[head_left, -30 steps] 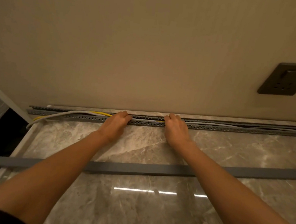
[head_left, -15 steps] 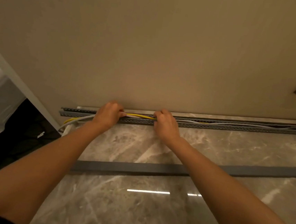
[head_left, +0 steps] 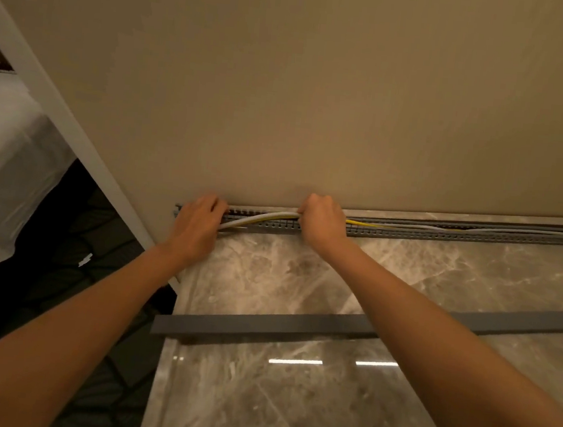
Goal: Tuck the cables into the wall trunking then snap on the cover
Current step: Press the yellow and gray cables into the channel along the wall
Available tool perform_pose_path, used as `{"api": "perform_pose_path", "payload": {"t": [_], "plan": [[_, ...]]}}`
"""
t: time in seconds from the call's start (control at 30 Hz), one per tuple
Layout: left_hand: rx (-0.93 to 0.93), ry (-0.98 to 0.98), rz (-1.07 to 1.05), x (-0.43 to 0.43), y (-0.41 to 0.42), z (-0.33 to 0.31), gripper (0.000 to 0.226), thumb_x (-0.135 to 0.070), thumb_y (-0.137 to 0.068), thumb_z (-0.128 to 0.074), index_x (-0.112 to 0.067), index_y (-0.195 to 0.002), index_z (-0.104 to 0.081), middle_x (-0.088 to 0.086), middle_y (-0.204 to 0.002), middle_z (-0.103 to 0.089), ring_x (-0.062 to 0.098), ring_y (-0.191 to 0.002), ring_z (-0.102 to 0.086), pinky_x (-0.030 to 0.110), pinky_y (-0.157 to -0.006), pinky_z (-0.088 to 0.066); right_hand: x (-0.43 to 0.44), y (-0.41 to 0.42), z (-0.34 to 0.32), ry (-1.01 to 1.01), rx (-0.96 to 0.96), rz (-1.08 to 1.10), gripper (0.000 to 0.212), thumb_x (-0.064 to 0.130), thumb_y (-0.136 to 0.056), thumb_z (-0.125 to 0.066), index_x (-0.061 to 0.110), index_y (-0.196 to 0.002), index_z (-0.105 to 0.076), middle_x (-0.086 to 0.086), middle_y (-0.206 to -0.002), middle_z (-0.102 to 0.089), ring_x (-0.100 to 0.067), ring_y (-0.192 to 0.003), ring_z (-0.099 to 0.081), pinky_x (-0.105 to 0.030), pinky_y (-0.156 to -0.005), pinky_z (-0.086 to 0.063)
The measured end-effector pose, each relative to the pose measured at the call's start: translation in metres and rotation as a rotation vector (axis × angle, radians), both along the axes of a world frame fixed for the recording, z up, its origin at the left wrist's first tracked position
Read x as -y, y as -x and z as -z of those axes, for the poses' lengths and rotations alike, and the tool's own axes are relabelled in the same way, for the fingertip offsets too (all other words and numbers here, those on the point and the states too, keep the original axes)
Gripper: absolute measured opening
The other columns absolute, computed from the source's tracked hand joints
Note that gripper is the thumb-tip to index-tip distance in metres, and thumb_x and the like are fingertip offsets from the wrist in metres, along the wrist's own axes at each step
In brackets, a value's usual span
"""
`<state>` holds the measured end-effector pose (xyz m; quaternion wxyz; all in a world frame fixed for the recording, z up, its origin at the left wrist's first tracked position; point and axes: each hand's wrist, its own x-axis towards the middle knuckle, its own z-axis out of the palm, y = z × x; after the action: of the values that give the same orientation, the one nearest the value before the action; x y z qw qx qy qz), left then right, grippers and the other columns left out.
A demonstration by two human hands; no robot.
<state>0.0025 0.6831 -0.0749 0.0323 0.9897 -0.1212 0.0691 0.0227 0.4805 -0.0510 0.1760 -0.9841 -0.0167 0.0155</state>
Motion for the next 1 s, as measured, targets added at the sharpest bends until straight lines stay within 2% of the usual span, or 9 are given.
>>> {"api": "perform_pose_path", "payload": {"t": [0.17, 0.33, 0.47, 0.6, 0.7, 0.77, 0.8, 0.9, 1.0], "plan": [[-0.1, 0.052, -0.298, -0.016, 0.001, -0.004, 0.061, -0.025, -0.075, -0.073, -0.002, -0.122, -0.041, 0.02, -0.126, -0.04, 0.037, -0.113, -0.043, 0.047, -0.09, -0.044, -0.037, 0.002, -0.002, 0.016, -0.056, -0.185, 0.029, 0.013, -0.094, -0.052, 0.007, -0.119, -0.064, -0.021, -0.12, -0.065, -0.037, -0.112, -0.059, -0.039, -0.092, -0.049], [-0.131, 0.291, -0.28, -0.025, 0.002, 0.001, 0.068, -0.023, -0.076, -0.075, 0.0, -0.127, -0.038, 0.024, -0.125, -0.043, 0.041, -0.107, -0.053, 0.048, -0.086, -0.05, -0.065, 0.009, 0.0, 0.037, -0.029, -0.284, 0.027, 0.014, -0.097, -0.049, 0.008, -0.114, -0.068, -0.019, -0.116, -0.068, -0.035, -0.111, -0.06, -0.039, -0.093, -0.049], [-0.073, 0.556, -0.24, -0.041, 0.006, 0.005, 0.074, -0.021, -0.078, -0.073, 0.0, -0.134, -0.029, 0.023, -0.132, -0.041, 0.035, -0.115, -0.051, 0.044, -0.096, -0.048, -0.07, 0.008, 0.001, 0.092, -0.003, -0.27, 0.022, 0.01, -0.096, -0.049, 0.001, -0.101, -0.068, -0.022, -0.106, -0.069, -0.036, -0.102, -0.063, -0.038, -0.081, -0.049], [-0.258, 0.767, -0.331, -0.052, 0.007, 0.021, 0.074, -0.029, -0.084, -0.066, -0.003, -0.135, -0.019, 0.02, -0.135, -0.045, 0.031, -0.117, -0.052, 0.04, -0.099, -0.046, -0.075, 0.014, 0.005, 0.226, 0.064, -0.317, 0.023, -0.001, -0.094, -0.045, 0.002, -0.109, -0.061, -0.018, -0.115, -0.063, -0.033, -0.105, -0.06, -0.037, -0.082, -0.044], [-0.437, 0.749, -0.345, -0.057, 0.003, 0.022, 0.071, -0.043, -0.086, -0.059, -0.006, -0.133, -0.021, 0.013, -0.106, -0.064, 0.027, -0.087, -0.065, 0.037, -0.078, -0.057, -0.074, 0.016, 0.005, 0.307, 0.106, -0.366, 0.028, -0.002, -0.094, -0.042, 0.001, -0.12, -0.052, -0.018, -0.123, -0.058, -0.034, -0.112, -0.057, -0.039, -0.096, -0.042], [-0.42, 0.729, -0.332, -0.061, 0.001, 0.015, 0.065, -0.041, -0.084, -0.063, -0.004, -0.128, -0.033, 0.004, -0.078, -0.062, 0.018, -0.062, -0.06, 0.02, -0.051, -0.051, -0.074, 0.017, 0.005, 0.344, 0.117, -0.379, 0.032, -0.005, -0.092, -0.042, 0.0, -0.123, -0.046, -0.019, -0.125, -0.056, -0.036, -0.114, -0.055, -0.041, -0.097, -0.042], [-0.369, 0.704, -0.331, -0.063, 0.0, 0.013, 0.06, -0.04, -0.082, -0.066, -0.002, -0.122, -0.043, 0.003, -0.071, -0.059, 0.017, -0.058, -0.056, 0.018, -0.046, -0.046, -0.074, 0.018, 0.005, 0.353, 0.12, -0.382, 0.034, -0.006, -0.091, -0.043, 0.0, -0.124, -0.044, -0.019, -0.125, -0.055, -0.036, -0.114, -0.055, -0.041, -0.097, -0.042], [-0.187, 0.58, -0.328, -0.072, -0.001, 0.009, 0.051, -0.044, -0.078, -0.068, 0.006, -0.089, -0.063, 0.005, -0.058, -0.051, 0.016, -0.05, -0.044, 0.026, -0.046, -0.032, -0.075, 0.022, 0.004, 0.361, 0.124, -0.382, 0.038, -0.008, -0.089, -0.045, 0.0, -0.126, -0.04, -0.018, -0.126, -0.055, -0.034, -0.115, -0.055, -0.04, -0.096, -0.043], [-0.139, 0.442, -0.29, -0.077, -0.002, 0.004, 0.048, -0.051, -0.08, -0.062, -0.004, -0.071, -0.06, 0.002, -0.051, -0.046, 0.012, -0.045, -0.038, 0.023, -0.041, -0.024, -0.078, 0.023, 0.003, 0.346, 0.115, -0.382, 0.037, -0.008, -0.09, -0.041, -0.001, -0.126, -0.04, -0.019, -0.125, -0.055, -0.036, -0.115, -0.055, -0.04, -0.096, -0.043]]}}
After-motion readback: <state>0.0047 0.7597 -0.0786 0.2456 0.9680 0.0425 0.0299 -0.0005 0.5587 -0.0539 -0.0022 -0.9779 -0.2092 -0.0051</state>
